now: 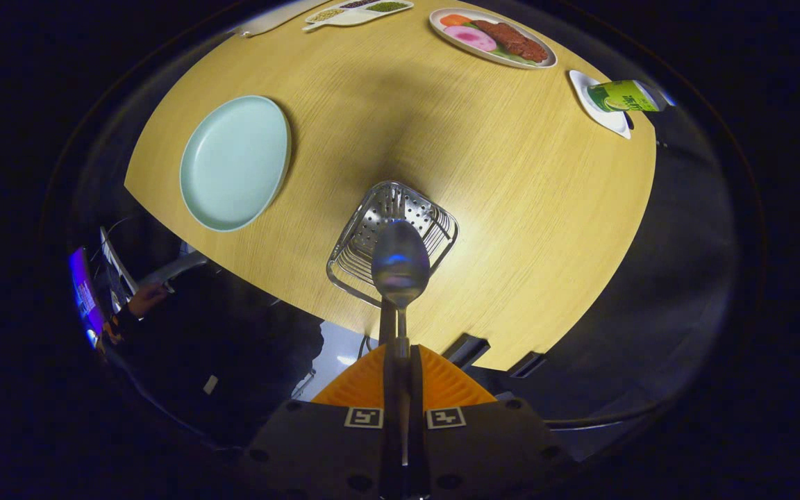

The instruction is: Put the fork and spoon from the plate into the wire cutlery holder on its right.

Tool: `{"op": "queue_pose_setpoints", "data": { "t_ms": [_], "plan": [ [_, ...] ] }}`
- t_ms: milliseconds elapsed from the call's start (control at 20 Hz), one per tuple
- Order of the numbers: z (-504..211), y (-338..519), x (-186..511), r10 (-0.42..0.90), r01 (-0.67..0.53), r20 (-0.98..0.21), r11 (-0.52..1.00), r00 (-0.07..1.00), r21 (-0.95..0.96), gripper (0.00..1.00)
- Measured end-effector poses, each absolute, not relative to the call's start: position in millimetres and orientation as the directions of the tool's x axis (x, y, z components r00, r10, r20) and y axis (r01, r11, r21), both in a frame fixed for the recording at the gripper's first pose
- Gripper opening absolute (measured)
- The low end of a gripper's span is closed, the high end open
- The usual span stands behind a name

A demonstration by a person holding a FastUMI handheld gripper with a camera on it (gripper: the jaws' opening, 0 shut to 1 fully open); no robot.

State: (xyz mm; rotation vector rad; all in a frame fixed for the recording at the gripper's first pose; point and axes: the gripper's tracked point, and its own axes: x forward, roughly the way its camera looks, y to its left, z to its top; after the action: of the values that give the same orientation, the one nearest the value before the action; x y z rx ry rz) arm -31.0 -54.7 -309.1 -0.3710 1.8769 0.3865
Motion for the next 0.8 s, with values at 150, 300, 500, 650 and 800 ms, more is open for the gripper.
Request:
{"op": "queue_pose_setpoints", "data": {
  "t_ms": [150, 300, 500, 650, 800],
  "plan": [
    [-311.9, -53.1, -27.2, -0.104, -0.454, -0.92, 0.887, -0.378, 0.086, 0.08],
    [-318.0, -50.4, -24.7, -0.123, -0.462, -0.907, 0.883, -0.404, 0.086, 0.08],
    [-322.4, -45.3, -18.9, -0.129, -0.472, -0.898, 0.877, -0.421, 0.095, 0.11],
    [-325.6, -44.0, -14.5, -0.116, -0.472, -0.904, 0.875, -0.411, 0.102, 0.2],
    [-327.2, -42.3, -7.7, -0.075, -0.461, -0.932, 0.881, -0.355, 0.105, 0.39]
  ]
}}
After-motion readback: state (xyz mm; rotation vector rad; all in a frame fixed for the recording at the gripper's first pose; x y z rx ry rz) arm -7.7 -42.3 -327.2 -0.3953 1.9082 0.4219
